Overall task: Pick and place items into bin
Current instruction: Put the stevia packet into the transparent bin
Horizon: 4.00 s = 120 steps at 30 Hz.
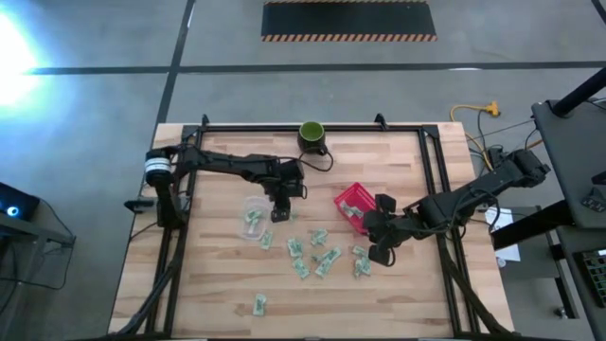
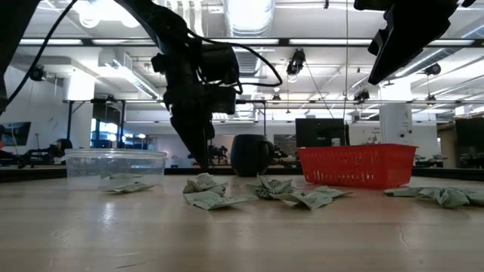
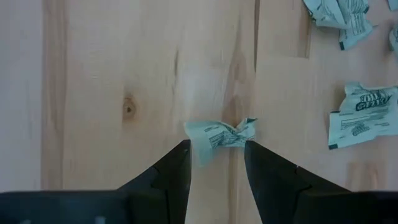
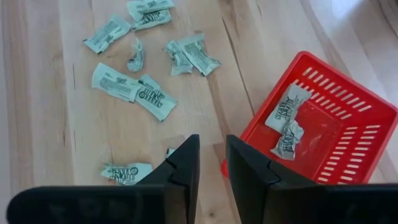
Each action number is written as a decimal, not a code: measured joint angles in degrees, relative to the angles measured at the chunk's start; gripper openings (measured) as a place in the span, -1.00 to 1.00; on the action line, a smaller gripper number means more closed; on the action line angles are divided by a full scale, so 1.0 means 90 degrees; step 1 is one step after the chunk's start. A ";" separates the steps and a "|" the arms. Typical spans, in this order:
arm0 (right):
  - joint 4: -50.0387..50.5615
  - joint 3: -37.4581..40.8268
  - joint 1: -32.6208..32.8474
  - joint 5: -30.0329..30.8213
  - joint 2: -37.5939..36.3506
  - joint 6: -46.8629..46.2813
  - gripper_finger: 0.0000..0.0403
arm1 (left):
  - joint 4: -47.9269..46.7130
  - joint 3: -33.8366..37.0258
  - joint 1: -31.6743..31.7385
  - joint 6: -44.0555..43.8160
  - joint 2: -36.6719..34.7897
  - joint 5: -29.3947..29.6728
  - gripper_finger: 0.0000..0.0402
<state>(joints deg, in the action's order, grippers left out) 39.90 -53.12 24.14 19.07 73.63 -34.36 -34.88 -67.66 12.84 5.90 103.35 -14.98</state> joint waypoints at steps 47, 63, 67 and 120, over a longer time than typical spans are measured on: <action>0.0005 0.0000 -0.0005 0.0261 -0.0005 0.0150 -0.66 | 0.0263 0.0021 0.0260 0.0282 0.0379 -0.0453 -0.34; 0.0005 0.0002 -0.0002 0.0379 -0.0005 0.0150 -0.66 | 0.0192 -0.0126 0.0179 0.0219 0.0379 0.0058 -0.78; 0.0004 0.0002 -0.0002 0.0378 -0.0005 0.0150 -0.66 | 0.0055 -0.0290 0.0153 0.0421 0.0379 0.0053 -0.79; -0.0072 0.0226 0.0000 0.0306 -0.0005 0.0167 -0.66 | -0.0878 -0.0996 -0.0628 -0.2789 0.1023 0.1061 0.08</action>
<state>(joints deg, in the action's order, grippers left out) 39.25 -51.09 24.14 21.82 73.58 -32.86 -42.79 -76.62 7.19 -19.20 112.56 -5.43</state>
